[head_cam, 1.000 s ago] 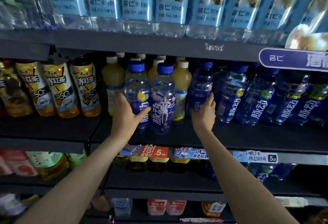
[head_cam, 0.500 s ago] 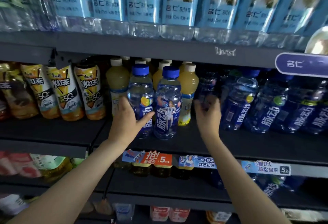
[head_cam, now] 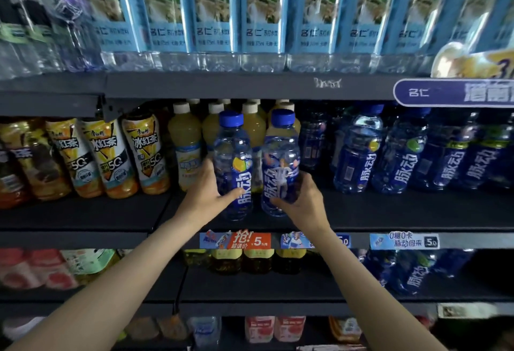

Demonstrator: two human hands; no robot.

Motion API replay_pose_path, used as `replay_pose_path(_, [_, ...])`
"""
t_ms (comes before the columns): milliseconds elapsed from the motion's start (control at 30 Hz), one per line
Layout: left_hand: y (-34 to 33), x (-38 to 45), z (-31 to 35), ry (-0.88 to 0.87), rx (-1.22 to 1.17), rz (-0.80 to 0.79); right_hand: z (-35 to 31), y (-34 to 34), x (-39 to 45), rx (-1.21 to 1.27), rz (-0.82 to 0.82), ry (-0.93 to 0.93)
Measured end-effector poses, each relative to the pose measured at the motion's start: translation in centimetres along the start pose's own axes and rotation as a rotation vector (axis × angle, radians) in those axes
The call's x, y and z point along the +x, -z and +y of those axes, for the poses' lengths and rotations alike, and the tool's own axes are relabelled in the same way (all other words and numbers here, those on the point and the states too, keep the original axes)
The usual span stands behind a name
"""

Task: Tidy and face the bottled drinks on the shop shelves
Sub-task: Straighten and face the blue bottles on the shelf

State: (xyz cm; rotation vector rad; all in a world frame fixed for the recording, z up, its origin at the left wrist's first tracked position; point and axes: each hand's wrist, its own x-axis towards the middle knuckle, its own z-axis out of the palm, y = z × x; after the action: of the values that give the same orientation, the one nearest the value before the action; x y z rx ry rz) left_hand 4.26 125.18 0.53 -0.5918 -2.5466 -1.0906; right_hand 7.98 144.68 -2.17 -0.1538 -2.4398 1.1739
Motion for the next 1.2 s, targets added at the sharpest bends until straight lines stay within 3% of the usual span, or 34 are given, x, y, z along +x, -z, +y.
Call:
replay_pose_path(133, [-2.6, 0.3, 3.0, -0.058, -0.068, -0.033, 2.3, 3.9, -0.3, -0.115, 0.136, -0.089])
replay_pose_path(300, [-7.2, 2.2, 6.9, -0.032, -0.098, -0.108, 4.7, 7.9, 0.1, -0.236, 0.110, -0.155])
replay_pose_path(433, [-9.8, 3.7, 9.6, -0.016, 0.081, -0.149, 5.9, 9.1, 0.4, -0.238, 0.096, -0.173])
replay_pose_path(600, [-12.1, 5.3, 10.8, -0.094, 0.386, -0.055, 7.1, 10.2, 0.5, -0.221, 0.116, -0.195])
replay_pose_path(933, [-16.5, 7.9, 11.5, 0.145, 0.341, -0.045, 7.5, 10.3, 0.6, -0.191, 0.126, -0.162])
replay_pose_path(1100, [-16.1, 6.0, 10.5, -0.010, 0.253, 0.014, 7.5, 10.4, 0.4, -0.169, 0.137, -0.143])
replay_pose_path(1200, [-14.2, 4.4, 9.1, -0.180, 0.117, 0.224, 7.3, 10.6, 0.7, -0.167, 0.113, -0.155])
